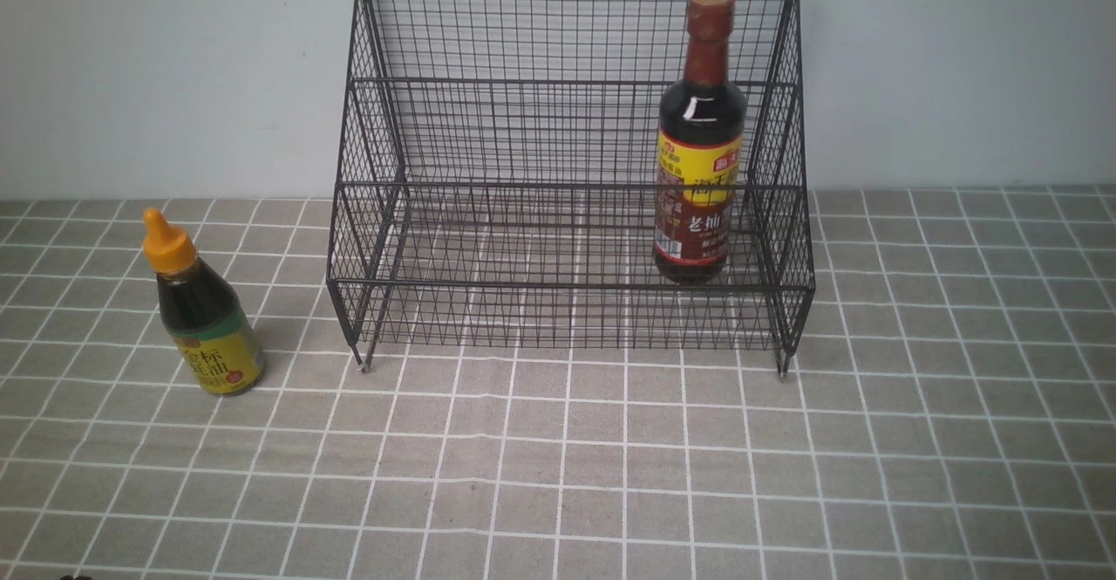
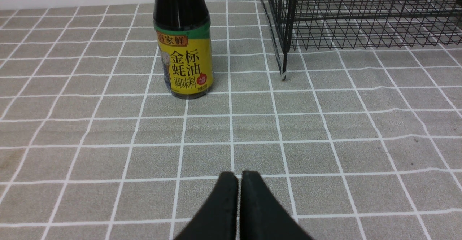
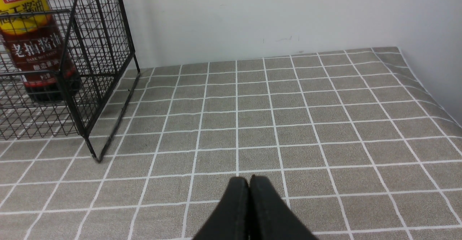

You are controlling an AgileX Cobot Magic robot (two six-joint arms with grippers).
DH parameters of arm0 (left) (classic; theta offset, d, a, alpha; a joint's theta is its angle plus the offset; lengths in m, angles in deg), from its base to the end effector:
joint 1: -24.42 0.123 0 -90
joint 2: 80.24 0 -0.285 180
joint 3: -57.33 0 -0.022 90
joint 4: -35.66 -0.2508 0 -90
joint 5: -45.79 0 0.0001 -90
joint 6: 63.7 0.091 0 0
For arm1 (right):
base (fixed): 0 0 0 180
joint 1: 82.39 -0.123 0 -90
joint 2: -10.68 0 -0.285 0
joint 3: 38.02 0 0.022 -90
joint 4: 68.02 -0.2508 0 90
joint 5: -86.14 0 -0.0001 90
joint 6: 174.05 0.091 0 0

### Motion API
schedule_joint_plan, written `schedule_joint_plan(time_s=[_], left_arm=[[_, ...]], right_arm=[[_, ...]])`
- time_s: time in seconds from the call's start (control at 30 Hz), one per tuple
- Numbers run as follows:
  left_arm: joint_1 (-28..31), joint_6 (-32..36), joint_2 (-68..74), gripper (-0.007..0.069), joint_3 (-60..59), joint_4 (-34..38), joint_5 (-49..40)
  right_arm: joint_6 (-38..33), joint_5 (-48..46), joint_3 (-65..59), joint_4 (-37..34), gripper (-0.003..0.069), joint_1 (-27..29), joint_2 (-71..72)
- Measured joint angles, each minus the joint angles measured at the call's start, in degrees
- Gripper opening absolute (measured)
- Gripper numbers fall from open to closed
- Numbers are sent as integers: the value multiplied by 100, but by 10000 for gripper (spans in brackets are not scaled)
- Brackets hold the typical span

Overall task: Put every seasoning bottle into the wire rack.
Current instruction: Use the left arm to grab the condiment bottle closest to it

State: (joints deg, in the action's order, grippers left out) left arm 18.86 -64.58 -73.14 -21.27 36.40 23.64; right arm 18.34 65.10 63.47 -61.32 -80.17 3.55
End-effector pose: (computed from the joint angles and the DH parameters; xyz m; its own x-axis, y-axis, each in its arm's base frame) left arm 0.0519 -0.0055 0.1710 -0.3077 0.0025 -0.9515 0.0931 0.9953 -0.0275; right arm 0.0525 -0.0059 0.1734 -0.2746 0.1175 -0.9544 0.1088 0.9899 0.0905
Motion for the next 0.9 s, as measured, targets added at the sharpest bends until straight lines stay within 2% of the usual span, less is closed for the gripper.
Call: schedule_joint_plan(time_s=[0.27,0.63,0.7,0.77,0.9], left_arm=[[0,6,0,-7,0,-30,0],[0,18,0,-7,-14,-640,98],[0,-114,0,-7,-40,-561,475],[0,-386,0,-7,-44,-315,1231],[0,-469,0,-7,-44,-239,2592]], right_arm=[[0,0,0,0,-13,0,0],[0,0,0,0,-13,0,0],[0,0,0,0,-13,0,0],[0,0,0,0,-13,0,0],[0,0,0,0,-13,4,0]])
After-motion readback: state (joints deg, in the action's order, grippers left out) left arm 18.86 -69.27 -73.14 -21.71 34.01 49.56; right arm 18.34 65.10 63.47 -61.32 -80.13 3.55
